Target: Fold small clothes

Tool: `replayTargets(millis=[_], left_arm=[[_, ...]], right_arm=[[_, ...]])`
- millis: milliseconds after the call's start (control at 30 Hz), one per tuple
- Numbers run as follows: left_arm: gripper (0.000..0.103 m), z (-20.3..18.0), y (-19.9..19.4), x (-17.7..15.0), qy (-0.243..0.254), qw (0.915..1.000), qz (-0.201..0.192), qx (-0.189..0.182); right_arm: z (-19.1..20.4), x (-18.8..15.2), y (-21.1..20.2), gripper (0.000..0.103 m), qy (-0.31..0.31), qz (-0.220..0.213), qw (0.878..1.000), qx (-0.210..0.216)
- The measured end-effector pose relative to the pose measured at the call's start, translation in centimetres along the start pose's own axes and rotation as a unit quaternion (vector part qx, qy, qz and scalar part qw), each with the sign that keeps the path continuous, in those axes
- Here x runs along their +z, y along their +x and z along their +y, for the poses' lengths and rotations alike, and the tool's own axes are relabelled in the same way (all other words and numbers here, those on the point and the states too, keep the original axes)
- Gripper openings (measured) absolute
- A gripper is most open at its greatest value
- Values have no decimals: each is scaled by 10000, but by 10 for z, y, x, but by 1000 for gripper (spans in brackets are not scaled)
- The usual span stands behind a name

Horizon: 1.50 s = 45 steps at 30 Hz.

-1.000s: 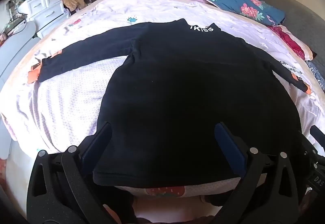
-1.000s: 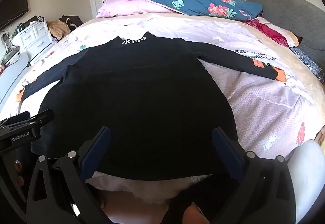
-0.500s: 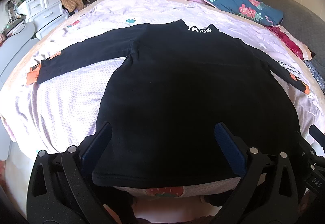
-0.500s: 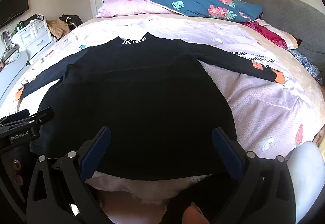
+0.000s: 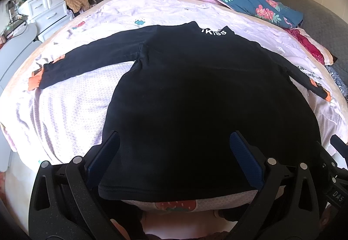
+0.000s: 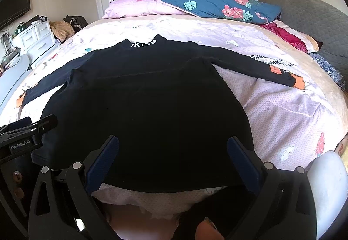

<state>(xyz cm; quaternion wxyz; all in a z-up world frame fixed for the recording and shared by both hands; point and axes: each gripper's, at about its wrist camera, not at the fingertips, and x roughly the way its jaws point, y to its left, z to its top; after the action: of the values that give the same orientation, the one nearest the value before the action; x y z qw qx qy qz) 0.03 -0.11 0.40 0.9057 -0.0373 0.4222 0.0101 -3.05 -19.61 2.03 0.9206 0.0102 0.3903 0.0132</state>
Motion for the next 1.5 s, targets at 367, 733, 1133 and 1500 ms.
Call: replayTargets(millis=[367,733,1133,1500], left_arm=[[95,1,-1,-1,-11,10000,-26,-9],[95,1,-2,0,-22,10000,-39,-36],[95,1,0,2,-51,10000,-31,-58],[95,-3,6,12,-8,10000,-61,0]], right_arm=[[0,0,0,99,-14,-8,10000,10],[0,-1,0,99,-4,-12,10000,18],[1,-1,1,99,12,15,10000,72],[2,7,10,99,63,78,9999,67]])
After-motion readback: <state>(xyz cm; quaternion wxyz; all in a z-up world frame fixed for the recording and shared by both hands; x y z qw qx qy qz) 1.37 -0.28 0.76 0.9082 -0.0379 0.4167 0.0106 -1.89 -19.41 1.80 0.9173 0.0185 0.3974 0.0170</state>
